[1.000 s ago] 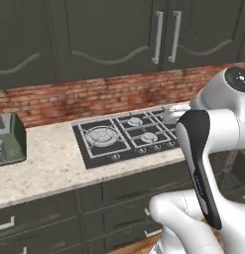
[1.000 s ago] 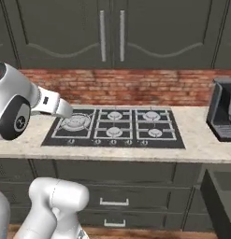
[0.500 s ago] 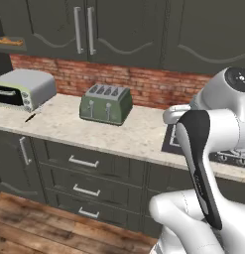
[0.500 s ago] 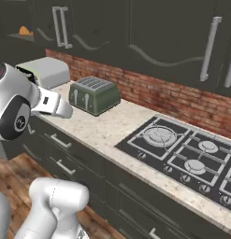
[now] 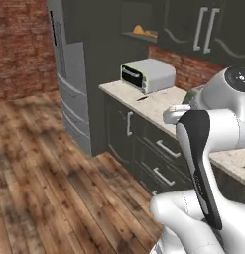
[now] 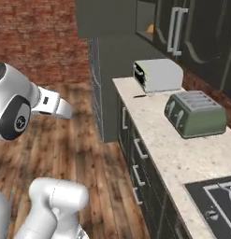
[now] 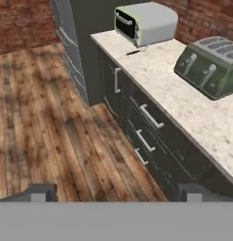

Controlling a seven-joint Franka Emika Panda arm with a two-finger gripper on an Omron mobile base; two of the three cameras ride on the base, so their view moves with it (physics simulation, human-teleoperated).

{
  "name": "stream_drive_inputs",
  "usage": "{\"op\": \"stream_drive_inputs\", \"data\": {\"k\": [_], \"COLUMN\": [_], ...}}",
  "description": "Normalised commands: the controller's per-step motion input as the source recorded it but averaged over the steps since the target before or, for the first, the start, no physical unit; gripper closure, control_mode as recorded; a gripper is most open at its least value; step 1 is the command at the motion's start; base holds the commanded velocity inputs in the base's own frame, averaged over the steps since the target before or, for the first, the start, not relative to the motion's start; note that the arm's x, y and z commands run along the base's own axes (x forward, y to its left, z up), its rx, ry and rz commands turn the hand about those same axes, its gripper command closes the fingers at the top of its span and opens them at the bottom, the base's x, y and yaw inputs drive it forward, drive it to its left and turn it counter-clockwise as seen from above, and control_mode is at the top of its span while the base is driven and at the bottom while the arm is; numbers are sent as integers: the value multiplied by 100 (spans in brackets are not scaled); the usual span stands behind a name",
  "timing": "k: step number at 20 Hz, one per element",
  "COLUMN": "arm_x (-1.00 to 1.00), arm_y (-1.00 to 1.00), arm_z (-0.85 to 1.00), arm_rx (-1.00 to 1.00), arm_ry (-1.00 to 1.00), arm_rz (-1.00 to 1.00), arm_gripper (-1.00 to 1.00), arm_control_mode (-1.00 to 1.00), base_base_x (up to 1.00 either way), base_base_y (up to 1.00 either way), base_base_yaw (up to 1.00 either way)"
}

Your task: Organize the utensils by type. Pick up the wooden spoons from the counter and place them in the open cabinet. Then pick up the metallic utensils from the counter and place them in the open drawer.

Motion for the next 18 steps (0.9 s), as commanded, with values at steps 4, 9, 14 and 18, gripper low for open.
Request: {"op": "stream_drive_inputs", "data": {"k": [4,9,14,18], "arm_x": [0,0,0,0], "arm_y": [0,0,0,0], "arm_z": [0,0,0,0], "arm_rx": [0,0,0,0], "arm_ry": [0,0,0,0], "arm_rz": [0,0,0,0], "arm_gripper": [-100,-100,-100,-100], "arm_control_mode": [100,100,100,100], "base_base_x": [0,18,23,24], "base_base_y": [-34,-38,-49,-40], "base_base_yaw": [83,55,28,11]}}
